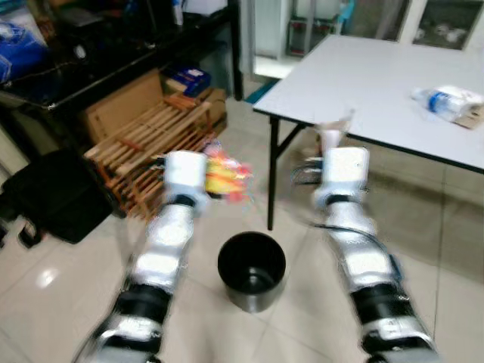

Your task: Picking trash to rubbish bin

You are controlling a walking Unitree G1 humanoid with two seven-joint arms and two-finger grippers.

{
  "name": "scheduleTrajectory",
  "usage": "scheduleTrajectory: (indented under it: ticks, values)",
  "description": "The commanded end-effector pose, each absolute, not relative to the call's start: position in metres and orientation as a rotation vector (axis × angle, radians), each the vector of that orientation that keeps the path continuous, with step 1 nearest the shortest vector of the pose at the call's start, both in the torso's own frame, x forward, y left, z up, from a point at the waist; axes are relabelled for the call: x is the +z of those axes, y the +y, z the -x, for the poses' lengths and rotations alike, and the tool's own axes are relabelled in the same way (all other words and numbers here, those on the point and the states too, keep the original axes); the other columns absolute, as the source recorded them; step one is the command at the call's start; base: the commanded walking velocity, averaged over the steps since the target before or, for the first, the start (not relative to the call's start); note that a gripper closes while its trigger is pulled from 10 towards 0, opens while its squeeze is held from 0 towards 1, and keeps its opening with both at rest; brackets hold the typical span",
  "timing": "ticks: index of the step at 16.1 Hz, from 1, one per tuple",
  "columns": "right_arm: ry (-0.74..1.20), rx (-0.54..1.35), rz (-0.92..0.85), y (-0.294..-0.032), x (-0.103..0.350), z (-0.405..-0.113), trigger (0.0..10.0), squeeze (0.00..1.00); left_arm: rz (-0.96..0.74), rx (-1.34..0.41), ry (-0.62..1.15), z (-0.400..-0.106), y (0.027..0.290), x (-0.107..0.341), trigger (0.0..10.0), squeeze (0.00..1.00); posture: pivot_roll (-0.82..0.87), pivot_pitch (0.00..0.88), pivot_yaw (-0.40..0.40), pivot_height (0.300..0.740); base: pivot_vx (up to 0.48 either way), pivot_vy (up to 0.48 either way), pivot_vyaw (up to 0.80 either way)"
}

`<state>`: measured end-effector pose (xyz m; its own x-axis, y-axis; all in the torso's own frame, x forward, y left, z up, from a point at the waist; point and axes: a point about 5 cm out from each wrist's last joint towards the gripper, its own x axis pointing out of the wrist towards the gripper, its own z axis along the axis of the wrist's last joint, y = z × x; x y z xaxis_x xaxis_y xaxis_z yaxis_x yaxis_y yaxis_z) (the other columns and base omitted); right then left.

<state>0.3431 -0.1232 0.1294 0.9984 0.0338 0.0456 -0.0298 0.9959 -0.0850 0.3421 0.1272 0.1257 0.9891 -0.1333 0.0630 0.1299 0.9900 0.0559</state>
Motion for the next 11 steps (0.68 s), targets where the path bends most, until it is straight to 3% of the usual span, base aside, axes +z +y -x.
scheduleTrajectory:
  ticks: [1,6,8,11]
  values:
    - [-0.069,0.014,0.095,-0.131,0.135,-0.345,10.0,0.0,-0.053,-0.151,-0.078,-0.343,0.12,0.13,10.0,0.0,0.04,0.0,0.105,0.74,0.356,0.0,0.0]
    - [0.045,0.102,0.176,-0.124,0.119,-0.345,10.0,0.0,-0.052,-0.154,-0.075,-0.343,0.12,0.129,10.0,0.0,0.04,0.006,0.106,0.74,0.36,0.0,0.0]
    - [0.307,0.112,0.346,-0.126,0.076,-0.336,10.0,0.0,-0.053,-0.155,-0.071,-0.343,0.119,0.128,10.0,0.0,0.04,0.008,0.102,0.74,0.36,0.0,0.0]
    - [0.315,0.105,0.28,-0.124,0.073,-0.335,10.0,0.0,-0.056,-0.135,0.021,-0.339,0.129,0.103,10.0,0.0,0.04,0.016,0.093,0.74,0.36,0.0,0.0]
